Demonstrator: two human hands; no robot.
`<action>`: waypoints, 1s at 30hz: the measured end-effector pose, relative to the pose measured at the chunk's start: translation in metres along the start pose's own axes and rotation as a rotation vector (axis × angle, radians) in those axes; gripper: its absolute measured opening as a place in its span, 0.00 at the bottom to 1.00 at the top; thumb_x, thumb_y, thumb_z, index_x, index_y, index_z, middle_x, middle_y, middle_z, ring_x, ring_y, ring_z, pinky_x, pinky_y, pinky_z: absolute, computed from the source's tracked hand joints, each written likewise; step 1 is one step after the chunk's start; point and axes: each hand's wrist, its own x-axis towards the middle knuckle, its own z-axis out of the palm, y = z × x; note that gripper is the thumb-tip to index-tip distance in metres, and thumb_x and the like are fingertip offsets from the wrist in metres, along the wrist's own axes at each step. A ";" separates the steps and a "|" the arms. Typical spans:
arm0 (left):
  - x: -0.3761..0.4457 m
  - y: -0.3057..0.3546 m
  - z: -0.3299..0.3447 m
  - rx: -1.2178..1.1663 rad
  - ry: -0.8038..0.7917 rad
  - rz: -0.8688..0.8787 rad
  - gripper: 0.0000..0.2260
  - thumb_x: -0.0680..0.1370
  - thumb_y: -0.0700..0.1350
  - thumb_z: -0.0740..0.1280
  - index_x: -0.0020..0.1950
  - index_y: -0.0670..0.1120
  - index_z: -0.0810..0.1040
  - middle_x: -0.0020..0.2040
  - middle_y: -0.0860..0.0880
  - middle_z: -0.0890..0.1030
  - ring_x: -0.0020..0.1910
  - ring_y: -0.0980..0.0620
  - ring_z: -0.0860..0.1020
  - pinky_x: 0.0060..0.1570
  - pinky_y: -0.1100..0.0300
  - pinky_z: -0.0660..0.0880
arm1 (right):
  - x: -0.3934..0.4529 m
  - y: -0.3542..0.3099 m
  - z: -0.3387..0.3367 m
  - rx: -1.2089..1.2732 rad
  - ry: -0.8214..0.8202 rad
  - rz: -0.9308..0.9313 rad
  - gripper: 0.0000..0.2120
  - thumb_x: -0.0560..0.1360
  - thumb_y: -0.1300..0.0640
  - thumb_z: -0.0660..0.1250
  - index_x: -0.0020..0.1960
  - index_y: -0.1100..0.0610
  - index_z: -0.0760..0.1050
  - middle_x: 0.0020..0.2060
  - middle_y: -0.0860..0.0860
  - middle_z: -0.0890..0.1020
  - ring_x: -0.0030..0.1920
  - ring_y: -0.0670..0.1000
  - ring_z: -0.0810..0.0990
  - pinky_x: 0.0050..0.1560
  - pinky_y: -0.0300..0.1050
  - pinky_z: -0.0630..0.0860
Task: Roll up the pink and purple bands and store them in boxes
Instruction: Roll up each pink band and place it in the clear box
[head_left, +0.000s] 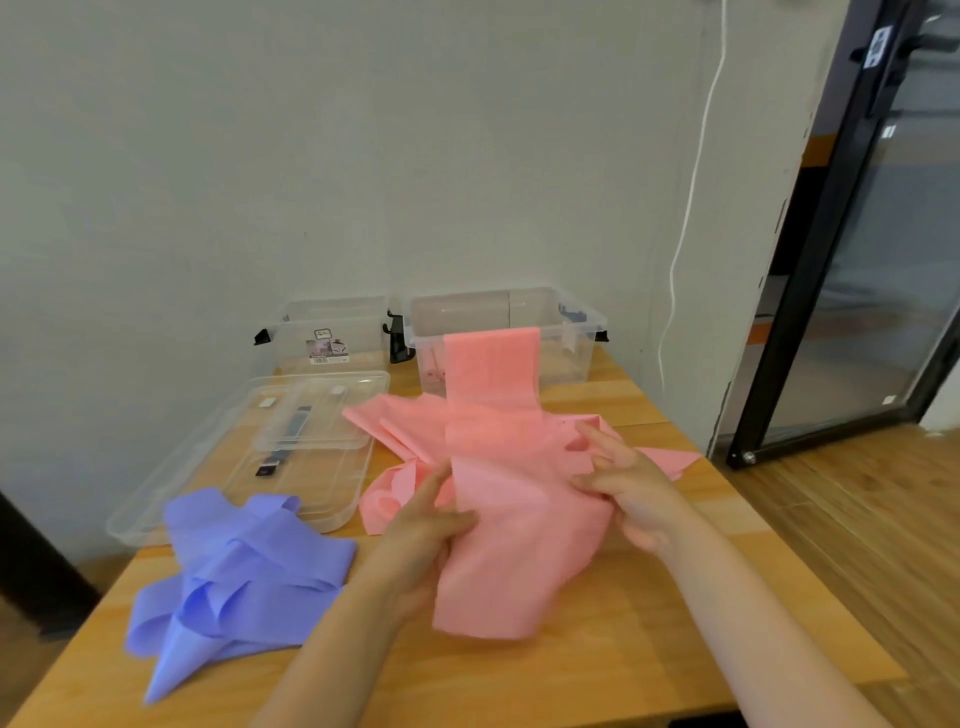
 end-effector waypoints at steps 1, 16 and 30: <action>-0.001 -0.005 -0.002 -0.050 0.055 -0.052 0.21 0.75 0.27 0.59 0.59 0.49 0.73 0.46 0.42 0.83 0.41 0.45 0.82 0.40 0.55 0.80 | 0.002 0.008 -0.002 0.003 0.040 0.037 0.30 0.71 0.77 0.61 0.70 0.58 0.65 0.57 0.50 0.76 0.50 0.46 0.78 0.38 0.33 0.75; 0.035 -0.028 -0.004 1.531 0.159 0.542 0.18 0.76 0.46 0.57 0.64 0.42 0.73 0.62 0.42 0.75 0.61 0.42 0.73 0.59 0.54 0.68 | 0.002 0.047 0.001 -1.239 0.050 -0.588 0.20 0.76 0.61 0.62 0.68 0.57 0.70 0.67 0.52 0.71 0.68 0.52 0.68 0.67 0.43 0.62; 0.146 -0.029 -0.033 1.969 -0.035 0.150 0.27 0.80 0.59 0.45 0.76 0.52 0.42 0.77 0.51 0.43 0.75 0.50 0.42 0.72 0.45 0.42 | 0.105 0.062 0.004 -1.542 -0.173 -0.265 0.26 0.81 0.47 0.49 0.76 0.52 0.47 0.76 0.50 0.49 0.75 0.48 0.48 0.73 0.44 0.46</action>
